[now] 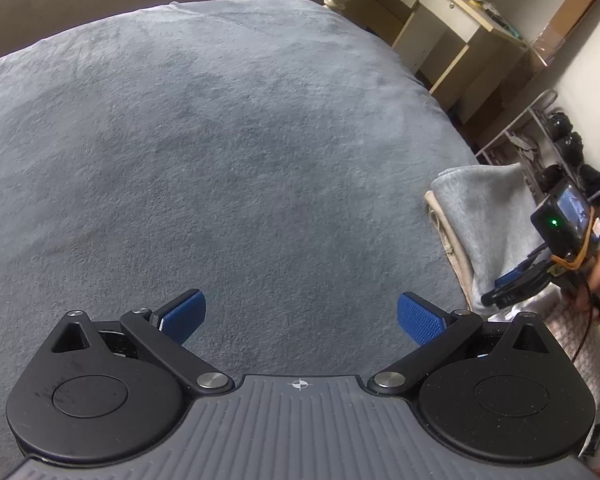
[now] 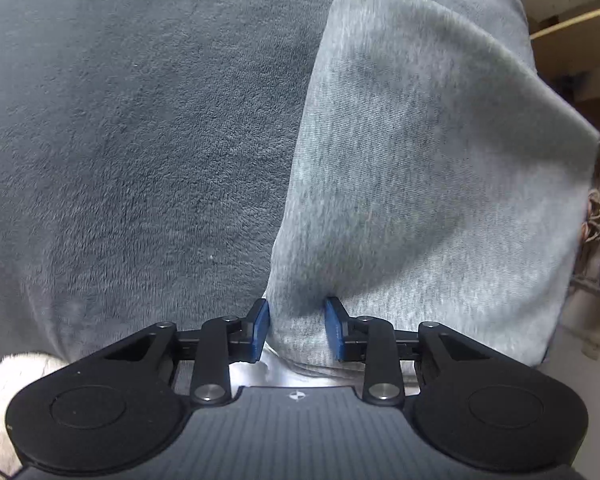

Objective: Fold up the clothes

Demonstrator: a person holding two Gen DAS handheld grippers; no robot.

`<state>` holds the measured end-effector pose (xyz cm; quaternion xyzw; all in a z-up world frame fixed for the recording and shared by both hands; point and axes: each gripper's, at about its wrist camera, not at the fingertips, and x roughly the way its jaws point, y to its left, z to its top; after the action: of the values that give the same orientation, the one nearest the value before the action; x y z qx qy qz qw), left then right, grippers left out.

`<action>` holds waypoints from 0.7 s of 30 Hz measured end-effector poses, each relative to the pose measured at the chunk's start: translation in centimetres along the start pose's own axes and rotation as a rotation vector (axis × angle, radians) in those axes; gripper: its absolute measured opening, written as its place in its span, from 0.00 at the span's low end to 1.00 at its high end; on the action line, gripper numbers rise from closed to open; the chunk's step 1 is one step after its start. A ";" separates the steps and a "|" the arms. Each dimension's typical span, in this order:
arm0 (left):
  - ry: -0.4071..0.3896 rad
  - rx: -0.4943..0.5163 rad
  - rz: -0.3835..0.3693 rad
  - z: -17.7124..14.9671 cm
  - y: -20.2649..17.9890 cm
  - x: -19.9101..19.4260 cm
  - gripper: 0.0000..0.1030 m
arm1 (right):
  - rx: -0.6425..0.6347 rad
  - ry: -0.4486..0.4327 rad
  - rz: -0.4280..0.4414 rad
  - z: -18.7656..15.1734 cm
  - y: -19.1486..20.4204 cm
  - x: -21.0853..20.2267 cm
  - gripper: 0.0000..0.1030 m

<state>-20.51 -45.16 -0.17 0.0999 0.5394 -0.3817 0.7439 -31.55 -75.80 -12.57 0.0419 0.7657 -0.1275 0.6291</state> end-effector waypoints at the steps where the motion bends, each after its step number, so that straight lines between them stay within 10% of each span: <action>1: 0.002 -0.006 0.002 0.0 0.1 0.0 1.00 | -0.010 0.007 -0.009 0.1 0.3 -0.3 0.33; 11: 0.018 -0.019 -0.020 0.6 -0.4 0.5 1.00 | 0.040 -0.235 -0.067 2.0 -4.2 -9.8 0.33; 21: 0.010 -0.013 0.047 0.5 0.8 -1.1 1.00 | 0.403 -0.449 -0.005 7.3 -6.5 -3.2 0.33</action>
<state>-19.72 -44.39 0.83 0.1093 0.5432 -0.3601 0.7505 -25.40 -83.62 -9.86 0.1349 0.5669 -0.2845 0.7612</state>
